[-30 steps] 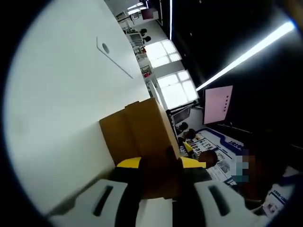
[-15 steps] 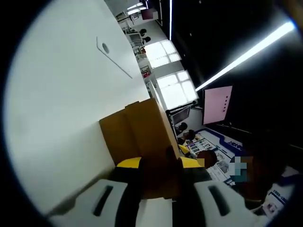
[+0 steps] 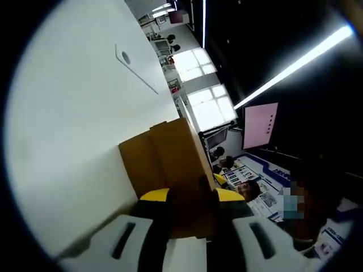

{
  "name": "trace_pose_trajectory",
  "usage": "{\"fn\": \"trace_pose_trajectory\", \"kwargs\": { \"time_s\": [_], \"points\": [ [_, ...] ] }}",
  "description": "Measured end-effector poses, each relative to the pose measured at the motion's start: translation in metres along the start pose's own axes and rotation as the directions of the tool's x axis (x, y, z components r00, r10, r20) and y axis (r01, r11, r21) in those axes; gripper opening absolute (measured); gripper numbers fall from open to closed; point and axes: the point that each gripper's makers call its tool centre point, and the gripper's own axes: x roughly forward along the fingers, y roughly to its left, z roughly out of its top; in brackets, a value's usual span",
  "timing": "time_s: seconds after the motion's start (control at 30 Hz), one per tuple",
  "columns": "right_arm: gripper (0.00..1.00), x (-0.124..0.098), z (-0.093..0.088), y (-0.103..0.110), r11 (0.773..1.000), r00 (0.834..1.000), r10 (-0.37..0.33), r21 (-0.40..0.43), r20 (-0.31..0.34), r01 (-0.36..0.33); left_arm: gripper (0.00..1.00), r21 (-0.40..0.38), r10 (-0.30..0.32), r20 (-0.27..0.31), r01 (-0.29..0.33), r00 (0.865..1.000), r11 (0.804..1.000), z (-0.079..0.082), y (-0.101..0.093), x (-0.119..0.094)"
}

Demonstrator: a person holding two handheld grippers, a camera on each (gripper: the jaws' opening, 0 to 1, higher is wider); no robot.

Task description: Operate the shoe box by opening the lid, removing the specified soft item, and placing it in the target area until the item is outside and the box remains undamaged.

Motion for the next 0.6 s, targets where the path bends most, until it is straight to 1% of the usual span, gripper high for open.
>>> {"fn": "trace_pose_trajectory", "kwargs": {
  "time_s": [0.17, 0.6],
  "points": [
    [0.30, -0.0004, -0.0004, 0.0006, 1.000, 1.000, 0.000, 0.000, 0.003, 0.000, 0.29, 0.000, 0.016, -0.005, -0.016, 1.000, 1.000, 0.0008, -0.0004, -0.0007],
    [0.30, -0.0003, 0.0000, 0.0013, 1.000, 1.000, -0.001, 0.001, -0.001, 0.001, 0.29, 0.001, 0.015, -0.003, -0.015, 1.000, 1.000, 0.0000, 0.0000, -0.0009]
  ]
}}
